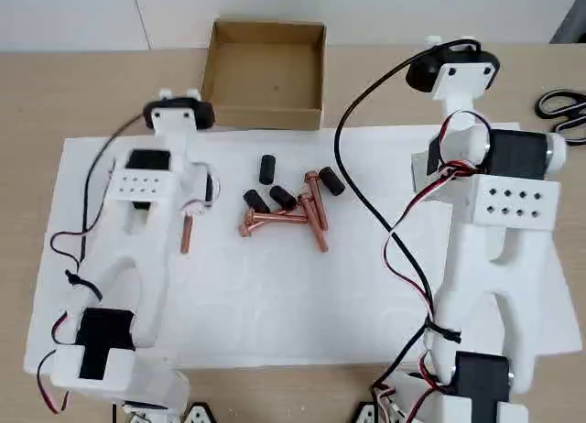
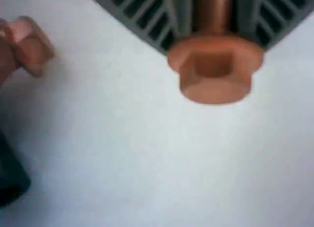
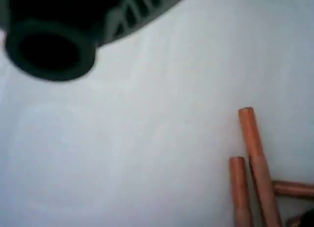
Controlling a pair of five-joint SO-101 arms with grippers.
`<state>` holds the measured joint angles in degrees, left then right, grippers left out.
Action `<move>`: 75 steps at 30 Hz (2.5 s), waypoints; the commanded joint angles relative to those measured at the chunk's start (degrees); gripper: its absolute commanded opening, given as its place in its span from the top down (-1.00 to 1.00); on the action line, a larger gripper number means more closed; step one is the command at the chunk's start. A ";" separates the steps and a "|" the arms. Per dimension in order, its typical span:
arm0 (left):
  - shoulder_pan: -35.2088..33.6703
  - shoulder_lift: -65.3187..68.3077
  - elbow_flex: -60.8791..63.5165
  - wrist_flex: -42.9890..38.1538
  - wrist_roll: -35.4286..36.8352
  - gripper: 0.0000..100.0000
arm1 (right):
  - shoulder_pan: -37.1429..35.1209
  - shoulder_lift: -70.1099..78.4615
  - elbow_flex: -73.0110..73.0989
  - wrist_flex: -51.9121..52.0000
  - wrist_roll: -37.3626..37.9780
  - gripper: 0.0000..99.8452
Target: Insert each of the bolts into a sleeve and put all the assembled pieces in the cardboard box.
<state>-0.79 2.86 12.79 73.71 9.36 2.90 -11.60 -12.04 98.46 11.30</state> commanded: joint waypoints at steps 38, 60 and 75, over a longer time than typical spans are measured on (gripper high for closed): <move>10.29 -14.86 -53.76 26.64 12.04 0.99 | -5.05 -74.24 63.12 -32.57 -0.88 0.99; 14.68 -30.15 -47.25 24.88 14.15 0.99 | -19.65 -91.03 84.75 -39.69 -3.87 0.99; 24.35 -34.46 -5.49 -6.95 14.15 0.99 | -27.30 -92.26 93.71 -50.95 -15.47 0.99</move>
<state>21.01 -28.88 1.27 74.42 23.52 -23.03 -103.38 80.88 50.81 0.75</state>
